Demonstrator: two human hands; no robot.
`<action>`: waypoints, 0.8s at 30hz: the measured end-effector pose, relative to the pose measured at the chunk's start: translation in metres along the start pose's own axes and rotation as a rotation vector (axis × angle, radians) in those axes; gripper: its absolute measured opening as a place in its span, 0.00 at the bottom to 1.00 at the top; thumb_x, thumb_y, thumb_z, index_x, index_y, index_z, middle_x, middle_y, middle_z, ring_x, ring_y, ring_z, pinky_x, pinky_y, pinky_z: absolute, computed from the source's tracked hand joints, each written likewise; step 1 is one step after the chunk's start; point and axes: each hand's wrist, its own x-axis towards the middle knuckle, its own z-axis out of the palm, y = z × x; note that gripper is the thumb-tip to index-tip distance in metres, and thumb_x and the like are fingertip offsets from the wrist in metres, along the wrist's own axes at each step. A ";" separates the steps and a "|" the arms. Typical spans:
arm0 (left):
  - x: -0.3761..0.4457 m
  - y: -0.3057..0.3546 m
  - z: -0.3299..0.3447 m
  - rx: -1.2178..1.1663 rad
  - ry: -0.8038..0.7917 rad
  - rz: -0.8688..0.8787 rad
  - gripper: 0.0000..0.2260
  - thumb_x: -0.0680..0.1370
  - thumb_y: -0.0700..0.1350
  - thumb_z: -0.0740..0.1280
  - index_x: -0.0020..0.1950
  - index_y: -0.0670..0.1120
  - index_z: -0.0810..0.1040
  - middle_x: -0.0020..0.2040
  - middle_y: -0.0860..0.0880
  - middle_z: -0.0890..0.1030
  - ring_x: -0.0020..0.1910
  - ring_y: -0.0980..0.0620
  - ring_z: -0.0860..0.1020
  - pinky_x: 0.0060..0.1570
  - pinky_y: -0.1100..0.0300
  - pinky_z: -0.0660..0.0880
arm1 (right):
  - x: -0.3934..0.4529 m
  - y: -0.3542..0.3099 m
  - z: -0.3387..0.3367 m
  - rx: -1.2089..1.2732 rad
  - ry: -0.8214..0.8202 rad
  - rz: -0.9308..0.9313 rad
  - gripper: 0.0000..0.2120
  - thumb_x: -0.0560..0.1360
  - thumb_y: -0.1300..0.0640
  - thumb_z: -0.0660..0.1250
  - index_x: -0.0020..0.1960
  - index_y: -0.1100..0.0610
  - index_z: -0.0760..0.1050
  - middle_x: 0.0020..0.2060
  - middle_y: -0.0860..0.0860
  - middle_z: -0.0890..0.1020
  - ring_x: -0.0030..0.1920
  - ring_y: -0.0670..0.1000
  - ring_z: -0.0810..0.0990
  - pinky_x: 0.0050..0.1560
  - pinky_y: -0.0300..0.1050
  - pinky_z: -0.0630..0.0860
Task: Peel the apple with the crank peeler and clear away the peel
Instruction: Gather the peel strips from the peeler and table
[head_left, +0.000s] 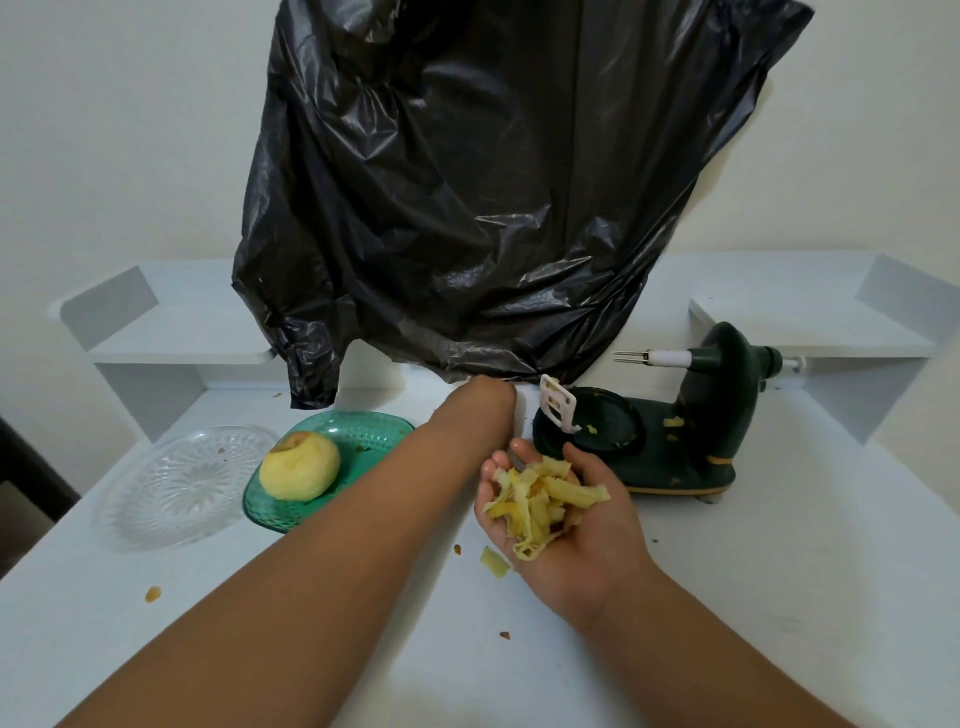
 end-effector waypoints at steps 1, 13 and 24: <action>-0.002 -0.002 0.003 -0.039 -0.006 -0.009 0.09 0.76 0.46 0.66 0.38 0.44 0.77 0.36 0.46 0.76 0.39 0.48 0.74 0.49 0.57 0.73 | 0.000 0.000 0.000 -0.007 -0.004 -0.004 0.20 0.75 0.50 0.64 0.44 0.67 0.82 0.43 0.63 0.81 0.42 0.61 0.81 0.51 0.57 0.78; -0.135 -0.021 0.030 -0.578 0.808 0.389 0.05 0.71 0.45 0.63 0.41 0.52 0.78 0.39 0.55 0.74 0.38 0.58 0.73 0.37 0.65 0.71 | -0.003 0.005 0.008 -0.103 -0.005 -0.024 0.22 0.78 0.49 0.58 0.39 0.63 0.82 0.43 0.60 0.85 0.44 0.59 0.85 0.53 0.54 0.76; -0.152 -0.004 0.044 -0.463 0.883 0.286 0.13 0.74 0.59 0.60 0.45 0.50 0.74 0.43 0.53 0.74 0.46 0.53 0.68 0.47 0.55 0.70 | -0.006 0.022 0.037 -0.128 -0.014 -0.042 0.19 0.77 0.55 0.55 0.33 0.60 0.76 0.28 0.55 0.79 0.31 0.54 0.81 0.43 0.46 0.74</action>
